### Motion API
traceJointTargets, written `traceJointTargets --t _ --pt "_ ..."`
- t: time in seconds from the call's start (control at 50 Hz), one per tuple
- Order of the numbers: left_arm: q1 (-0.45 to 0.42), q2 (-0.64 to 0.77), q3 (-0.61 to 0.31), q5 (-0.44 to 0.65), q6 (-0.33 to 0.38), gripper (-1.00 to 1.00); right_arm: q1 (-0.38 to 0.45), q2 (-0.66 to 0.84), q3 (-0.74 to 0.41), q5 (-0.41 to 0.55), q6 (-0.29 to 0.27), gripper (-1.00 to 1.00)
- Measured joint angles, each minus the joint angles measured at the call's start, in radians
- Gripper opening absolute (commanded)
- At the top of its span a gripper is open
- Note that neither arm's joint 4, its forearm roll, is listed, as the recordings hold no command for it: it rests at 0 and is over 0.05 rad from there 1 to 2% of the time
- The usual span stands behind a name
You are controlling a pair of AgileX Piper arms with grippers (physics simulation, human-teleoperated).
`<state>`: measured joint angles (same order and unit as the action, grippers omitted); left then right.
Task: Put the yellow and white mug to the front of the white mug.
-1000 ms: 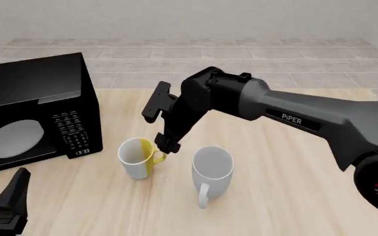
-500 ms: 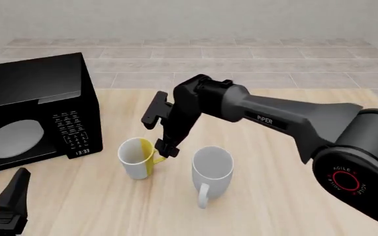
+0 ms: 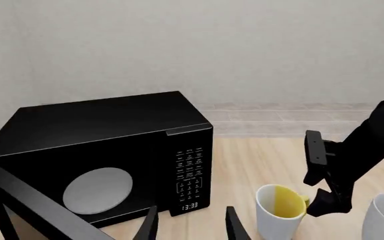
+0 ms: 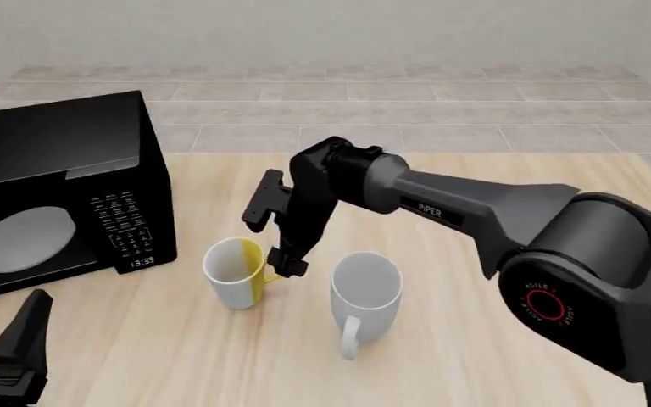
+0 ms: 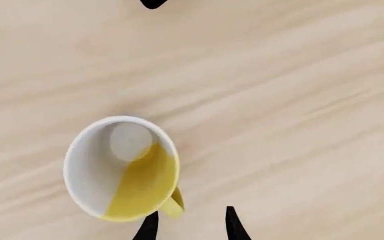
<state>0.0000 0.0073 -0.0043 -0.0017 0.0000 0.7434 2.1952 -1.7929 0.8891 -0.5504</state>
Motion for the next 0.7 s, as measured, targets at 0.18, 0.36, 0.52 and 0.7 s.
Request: traceJointTargets --t 0.18,0.36,0.52,0.7 --pt "0.000 0.000 0.000 0.000 0.000 1.00 0.005 0.016 -0.007 0.008 -0.006 1.00" --pt "0.000 0.000 0.000 0.000 0.000 1.00 0.012 0.022 -0.007 0.012 -0.008 -1.00" --pt "0.000 0.000 0.000 0.000 0.000 1.00 0.015 0.017 -0.003 0.011 -0.010 -1.00" --pt "0.000 0.000 0.000 0.000 0.000 1.00 0.017 0.008 0.007 0.011 -0.010 -1.00"
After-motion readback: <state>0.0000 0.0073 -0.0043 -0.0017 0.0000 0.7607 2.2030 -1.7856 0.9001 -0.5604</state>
